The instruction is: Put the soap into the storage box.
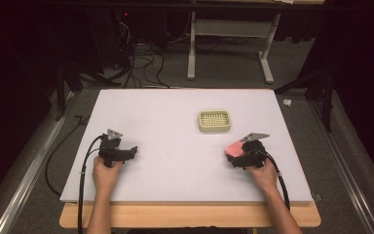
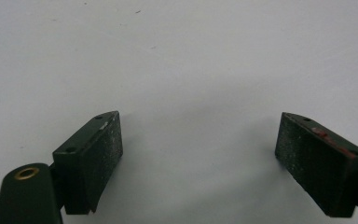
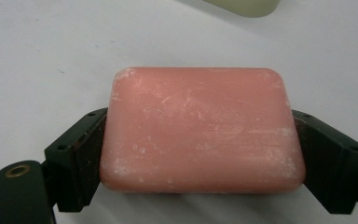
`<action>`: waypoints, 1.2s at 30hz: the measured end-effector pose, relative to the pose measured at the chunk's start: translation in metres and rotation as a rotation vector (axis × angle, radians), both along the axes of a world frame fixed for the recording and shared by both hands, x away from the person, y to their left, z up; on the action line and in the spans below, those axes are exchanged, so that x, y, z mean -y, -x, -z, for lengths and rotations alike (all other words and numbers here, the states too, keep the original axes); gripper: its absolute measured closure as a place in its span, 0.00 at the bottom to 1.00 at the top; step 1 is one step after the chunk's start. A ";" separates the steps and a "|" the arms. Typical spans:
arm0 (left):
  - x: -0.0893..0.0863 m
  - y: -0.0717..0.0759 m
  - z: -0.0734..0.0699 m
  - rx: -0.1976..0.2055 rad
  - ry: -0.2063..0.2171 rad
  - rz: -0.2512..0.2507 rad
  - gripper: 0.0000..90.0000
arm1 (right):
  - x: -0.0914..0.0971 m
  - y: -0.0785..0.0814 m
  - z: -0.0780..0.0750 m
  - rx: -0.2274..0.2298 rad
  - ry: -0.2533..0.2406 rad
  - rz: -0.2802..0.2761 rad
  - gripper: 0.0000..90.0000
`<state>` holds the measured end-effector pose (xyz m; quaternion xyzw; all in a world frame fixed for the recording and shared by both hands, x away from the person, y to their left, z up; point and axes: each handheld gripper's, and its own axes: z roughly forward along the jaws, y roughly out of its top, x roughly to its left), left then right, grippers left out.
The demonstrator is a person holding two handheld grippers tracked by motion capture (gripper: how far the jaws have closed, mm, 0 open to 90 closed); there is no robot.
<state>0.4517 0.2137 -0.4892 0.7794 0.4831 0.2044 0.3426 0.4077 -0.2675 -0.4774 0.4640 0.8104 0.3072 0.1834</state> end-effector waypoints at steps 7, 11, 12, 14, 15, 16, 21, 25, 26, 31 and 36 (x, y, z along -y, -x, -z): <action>0.000 0.000 0.000 0.000 0.000 0.000 0.17 | -0.001 0.000 0.000 0.008 -0.002 0.000 0.15; 0.000 0.000 0.000 0.000 0.000 0.000 0.17 | -0.001 0.001 -0.002 0.012 -0.009 0.004 0.15; 0.000 0.000 0.000 0.000 0.000 0.000 0.17 | -0.001 0.001 -0.002 0.018 -0.017 0.004 0.15; 0.000 0.000 0.000 0.000 0.000 0.000 0.17 | 0.000 0.001 -0.004 0.015 -0.020 0.006 0.15; 0.000 0.000 0.000 0.000 0.000 0.000 0.17 | 0.000 0.001 -0.005 0.019 -0.027 0.004 0.15; 0.000 0.000 0.000 0.000 0.000 0.000 0.17 | 0.000 0.001 -0.005 0.019 -0.027 0.004 0.15; 0.000 0.000 0.000 0.000 0.000 0.000 0.17 | 0.000 0.003 -0.012 0.034 -0.027 0.003 0.15; 0.000 0.000 0.000 0.000 0.000 0.000 0.17 | -0.002 0.005 -0.015 0.038 -0.019 0.000 0.15; 0.000 0.000 0.000 0.000 0.000 0.000 0.17 | -0.003 0.005 -0.015 0.041 -0.013 -0.001 0.15; 0.000 0.000 0.000 0.000 0.000 0.000 0.17 | -0.002 0.005 -0.016 0.044 -0.032 -0.001 0.15; 0.000 0.000 0.000 0.000 0.000 0.000 0.17 | -0.004 0.006 -0.023 0.053 -0.037 -0.011 0.15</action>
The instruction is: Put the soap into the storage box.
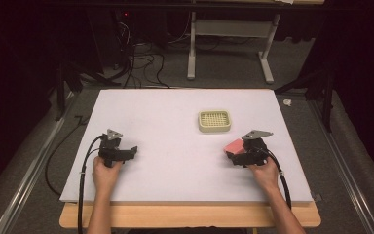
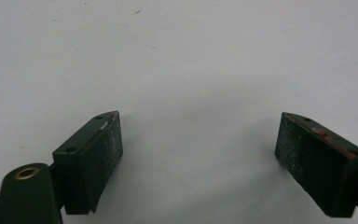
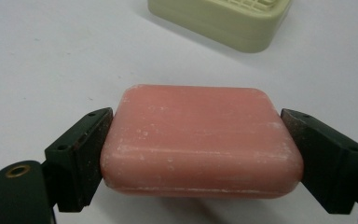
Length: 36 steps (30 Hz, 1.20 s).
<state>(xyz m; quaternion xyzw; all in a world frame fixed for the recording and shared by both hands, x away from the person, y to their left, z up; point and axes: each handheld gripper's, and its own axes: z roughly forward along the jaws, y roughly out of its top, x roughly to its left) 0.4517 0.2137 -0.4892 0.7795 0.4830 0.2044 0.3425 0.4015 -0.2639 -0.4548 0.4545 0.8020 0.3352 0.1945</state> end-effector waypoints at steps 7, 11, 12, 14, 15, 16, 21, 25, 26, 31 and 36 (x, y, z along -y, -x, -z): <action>0.000 0.000 0.000 0.000 0.000 0.000 0.17 | -0.005 0.001 -0.011 0.016 -0.006 -0.021 0.15; 0.000 0.000 0.000 0.000 0.000 0.000 0.17 | -0.010 0.000 -0.018 0.023 0.004 -0.042 0.15; 0.000 0.000 0.000 0.000 0.000 0.000 0.17 | -0.010 0.000 -0.019 0.021 -0.001 -0.040 0.15; 0.000 0.000 0.000 0.000 0.000 0.000 0.17 | -0.011 -0.001 -0.022 0.023 -0.008 -0.043 0.15; 0.000 0.000 0.000 0.000 0.000 0.000 0.17 | -0.012 -0.001 -0.023 0.026 -0.010 -0.045 0.15; 0.000 0.000 0.000 0.000 0.000 0.000 0.17 | -0.012 -0.001 -0.025 0.026 -0.017 -0.047 0.15; 0.000 0.000 0.000 0.000 0.000 0.000 0.17 | -0.014 -0.003 -0.031 0.036 -0.027 -0.062 0.15; 0.000 0.000 0.000 0.000 0.000 0.000 0.17 | -0.017 -0.006 -0.037 0.042 -0.028 -0.068 0.15; 0.000 0.000 0.000 0.000 0.000 0.000 0.17 | -0.017 -0.007 -0.037 0.041 -0.031 -0.069 0.15; 0.000 0.000 0.000 0.000 0.001 0.000 0.17 | -0.022 -0.014 -0.042 0.043 -0.023 -0.075 0.15; 0.000 0.000 0.000 0.000 0.001 0.000 0.17 | -0.024 -0.023 -0.043 0.034 -0.032 -0.068 0.15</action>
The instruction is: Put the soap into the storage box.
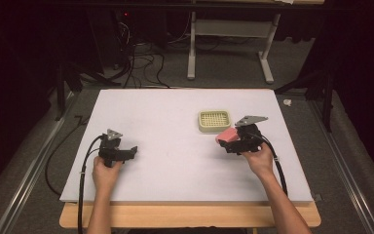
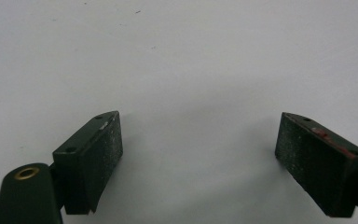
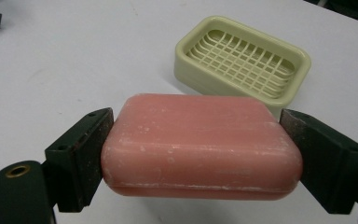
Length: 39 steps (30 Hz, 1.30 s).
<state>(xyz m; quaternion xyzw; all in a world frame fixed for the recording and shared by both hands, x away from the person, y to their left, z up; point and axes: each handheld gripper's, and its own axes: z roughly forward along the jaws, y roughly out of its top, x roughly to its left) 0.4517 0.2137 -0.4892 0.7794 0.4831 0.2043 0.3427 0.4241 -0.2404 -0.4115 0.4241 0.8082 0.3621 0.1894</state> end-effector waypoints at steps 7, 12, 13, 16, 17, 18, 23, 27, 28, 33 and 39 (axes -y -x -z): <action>0.000 0.000 0.000 0.000 0.000 0.000 0.17 | -0.001 -0.010 -0.003 -0.012 -0.013 0.016 0.15; 0.000 0.000 0.000 0.000 0.000 0.000 0.17 | -0.003 -0.023 -0.003 -0.024 -0.004 0.029 0.15; 0.000 0.000 0.000 0.000 0.000 0.000 0.17 | -0.004 -0.025 -0.003 -0.027 -0.004 0.032 0.15; 0.000 0.000 0.000 0.000 0.000 0.000 0.17 | -0.005 -0.033 -0.002 -0.037 -0.009 0.043 0.15; 0.000 0.000 0.000 0.000 0.000 0.000 0.17 | -0.005 -0.036 -0.002 -0.043 -0.013 0.049 0.15; 0.000 0.000 0.000 0.000 0.001 0.000 0.17 | -0.006 -0.037 -0.001 -0.045 -0.015 0.051 0.15; 0.000 0.000 0.000 0.000 0.001 0.000 0.17 | -0.007 -0.046 -0.001 -0.045 -0.022 0.062 0.15; 0.000 0.000 0.000 0.000 0.001 0.000 0.17 | -0.009 -0.055 0.000 -0.055 -0.027 0.085 0.15; 0.000 0.000 0.000 0.000 0.001 0.000 0.17 | -0.009 -0.057 0.000 -0.057 -0.029 0.089 0.15; 0.000 0.000 0.000 0.000 0.001 0.000 0.17 | -0.013 -0.070 0.006 -0.073 -0.048 0.121 0.15; 0.000 0.000 0.000 0.000 0.000 0.000 0.17 | -0.019 -0.080 0.014 -0.088 -0.034 0.138 0.15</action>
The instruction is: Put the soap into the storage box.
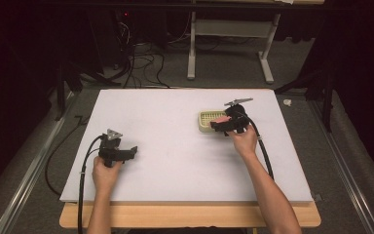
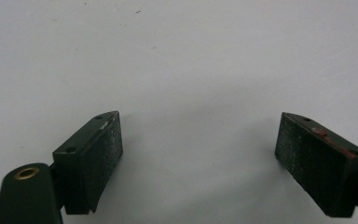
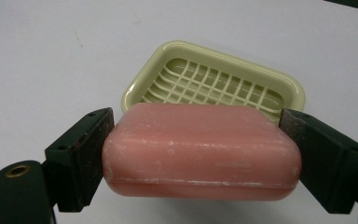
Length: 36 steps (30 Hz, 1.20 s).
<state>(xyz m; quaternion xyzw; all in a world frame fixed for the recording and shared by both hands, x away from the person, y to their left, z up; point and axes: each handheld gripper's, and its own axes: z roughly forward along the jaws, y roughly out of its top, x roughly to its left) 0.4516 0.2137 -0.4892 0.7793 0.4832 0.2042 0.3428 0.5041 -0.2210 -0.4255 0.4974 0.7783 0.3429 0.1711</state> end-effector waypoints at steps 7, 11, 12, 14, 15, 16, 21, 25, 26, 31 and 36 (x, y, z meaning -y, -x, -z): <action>0.000 0.000 0.000 0.000 0.000 0.000 0.17 | -0.005 -0.006 0.002 -0.011 -0.007 0.014 0.15; 0.000 0.000 0.000 0.000 0.000 0.000 0.17 | -0.009 -0.010 0.003 -0.003 0.003 0.017 0.15; 0.000 0.000 0.000 0.000 0.000 0.000 0.17 | -0.010 -0.010 0.003 -0.001 0.002 0.020 0.15; 0.000 0.000 0.000 0.000 0.000 0.000 0.17 | -0.011 -0.012 0.004 -0.002 -0.008 0.025 0.15; 0.000 0.000 0.000 0.000 0.000 0.000 0.17 | -0.011 -0.013 0.004 -0.005 -0.009 0.026 0.15; 0.000 0.000 0.000 0.000 0.000 0.000 0.17 | -0.011 -0.014 0.005 -0.004 -0.011 0.029 0.15; 0.000 0.000 0.000 0.000 0.001 0.000 0.17 | -0.013 -0.017 0.006 -0.003 0.005 0.049 0.15; 0.000 0.000 0.000 0.000 0.000 0.000 0.17 | -0.013 -0.021 0.010 -0.007 0.016 0.072 0.15; 0.000 0.000 0.000 0.000 0.001 0.000 0.17 | -0.014 -0.021 0.011 -0.007 0.020 0.076 0.15; 0.000 0.000 0.000 0.000 0.001 0.000 0.17 | -0.016 -0.023 0.013 -0.004 0.036 0.088 0.15; 0.000 0.000 0.000 0.000 0.001 0.000 0.17 | -0.019 -0.022 0.016 0.001 0.074 0.078 0.15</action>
